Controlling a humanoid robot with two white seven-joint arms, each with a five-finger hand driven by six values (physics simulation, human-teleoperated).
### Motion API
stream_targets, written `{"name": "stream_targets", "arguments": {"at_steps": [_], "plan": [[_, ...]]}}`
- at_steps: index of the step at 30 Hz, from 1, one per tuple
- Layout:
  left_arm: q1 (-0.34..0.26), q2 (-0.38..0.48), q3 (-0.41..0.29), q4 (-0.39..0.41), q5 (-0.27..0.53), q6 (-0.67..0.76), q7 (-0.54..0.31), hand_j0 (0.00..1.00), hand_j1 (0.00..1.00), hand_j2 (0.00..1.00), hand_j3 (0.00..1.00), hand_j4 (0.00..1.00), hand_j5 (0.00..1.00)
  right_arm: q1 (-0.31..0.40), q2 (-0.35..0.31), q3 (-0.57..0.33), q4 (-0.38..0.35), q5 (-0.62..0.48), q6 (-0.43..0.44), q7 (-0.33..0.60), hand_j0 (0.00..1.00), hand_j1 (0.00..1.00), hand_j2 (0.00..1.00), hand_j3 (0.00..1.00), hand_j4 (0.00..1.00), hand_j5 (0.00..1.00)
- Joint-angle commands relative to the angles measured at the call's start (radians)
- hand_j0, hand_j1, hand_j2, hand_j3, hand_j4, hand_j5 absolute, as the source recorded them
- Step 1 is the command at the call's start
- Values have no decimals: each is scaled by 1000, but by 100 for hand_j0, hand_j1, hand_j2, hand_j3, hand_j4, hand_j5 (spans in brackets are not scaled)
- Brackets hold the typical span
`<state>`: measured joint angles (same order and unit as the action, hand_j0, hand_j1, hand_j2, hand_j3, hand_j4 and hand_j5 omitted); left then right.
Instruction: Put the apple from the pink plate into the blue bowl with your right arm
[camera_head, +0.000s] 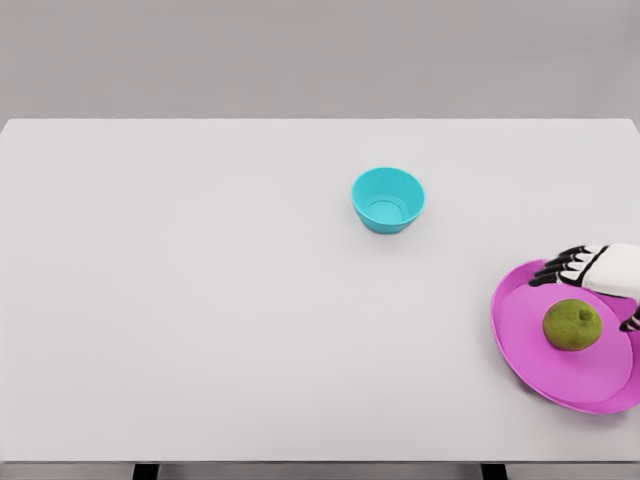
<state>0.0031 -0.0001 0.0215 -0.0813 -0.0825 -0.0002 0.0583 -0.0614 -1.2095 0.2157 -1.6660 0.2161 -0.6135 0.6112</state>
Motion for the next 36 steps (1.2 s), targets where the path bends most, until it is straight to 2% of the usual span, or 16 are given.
{"name": "stream_targets", "arguments": {"at_steps": [1,8,16,20,22,25,26,27,30,36], "plan": [[0,0,0,0,0,0,0,100,100,100,100,100,100,2,10,2,23,0,3,0,100,100,100,100,100,100],[0,0,0,0,0,0,0,100,100,100,100,100,100,26,45,7,28,5,3,0,100,100,100,100,100,100],[0,0,0,0,0,0,0,100,100,100,100,100,100,34,47,14,29,6,3,0,99,99,99,99,99,99],[0,0,0,0,0,0,0,100,100,100,100,100,100,34,47,22,34,8,3,0,91,91,91,91,91,91],[0,0,0,0,0,0,0,100,100,100,100,100,100,34,47,22,37,8,3,0,75,75,75,75,75,75],[0,0,0,0,0,0,0,100,100,100,100,100,100,34,47,30,38,8,3,0,60,60,60,60,60,60],[0,0,0,0,0,0,0,100,100,100,100,100,100,34,47,31,38,8,3,0,59,59,59,59,59,59],[0,0,0,0,0,0,0,100,100,100,100,100,100,34,47,36,38,8,3,0,50,50,50,50,50,50],[0,0,0,0,0,0,0,100,100,100,100,100,100,34,48,36,38,8,3,0,43,43,43,43,43,43],[0,0,0,0,0,0,0,100,100,100,100,100,100,31,45,31,38,8,3,0,43,43,43,43,43,43]]}}
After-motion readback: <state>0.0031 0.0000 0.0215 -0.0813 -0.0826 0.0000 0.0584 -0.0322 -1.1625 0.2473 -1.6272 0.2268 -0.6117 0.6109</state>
